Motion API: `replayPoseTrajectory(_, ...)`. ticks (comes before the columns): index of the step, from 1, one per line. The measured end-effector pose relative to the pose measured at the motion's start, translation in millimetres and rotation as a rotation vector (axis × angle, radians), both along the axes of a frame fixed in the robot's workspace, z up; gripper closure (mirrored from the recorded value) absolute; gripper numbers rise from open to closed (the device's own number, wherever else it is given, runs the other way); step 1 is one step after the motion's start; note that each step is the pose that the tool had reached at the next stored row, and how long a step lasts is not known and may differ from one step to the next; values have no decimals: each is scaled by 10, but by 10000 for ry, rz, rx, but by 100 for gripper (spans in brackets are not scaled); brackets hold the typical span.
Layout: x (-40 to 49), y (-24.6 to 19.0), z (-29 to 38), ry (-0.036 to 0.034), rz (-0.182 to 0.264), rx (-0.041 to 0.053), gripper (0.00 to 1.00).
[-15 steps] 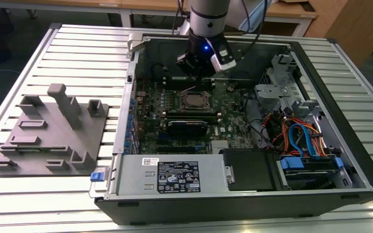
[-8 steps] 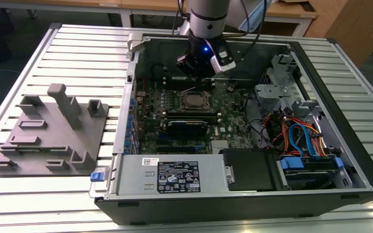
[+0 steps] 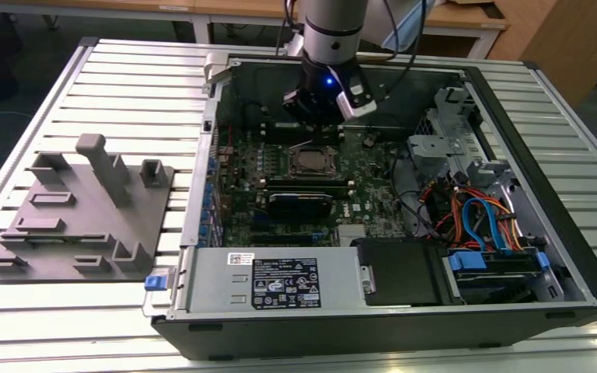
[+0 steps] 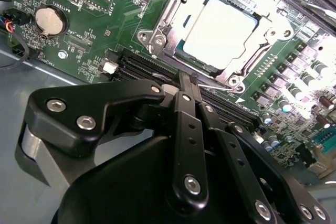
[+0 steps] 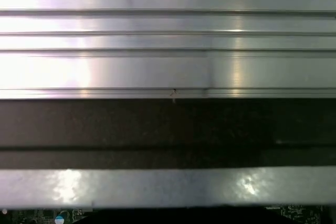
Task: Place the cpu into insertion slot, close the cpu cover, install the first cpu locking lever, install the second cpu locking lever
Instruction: 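Install the first cpu locking lever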
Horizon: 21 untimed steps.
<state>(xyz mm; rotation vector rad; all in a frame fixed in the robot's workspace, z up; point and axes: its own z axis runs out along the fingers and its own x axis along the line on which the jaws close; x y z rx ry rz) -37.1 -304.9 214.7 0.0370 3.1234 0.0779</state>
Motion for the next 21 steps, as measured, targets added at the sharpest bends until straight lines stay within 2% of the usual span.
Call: replayPoseTrajectory(21, 44, 0, -67, 0, 1, 23, 90)
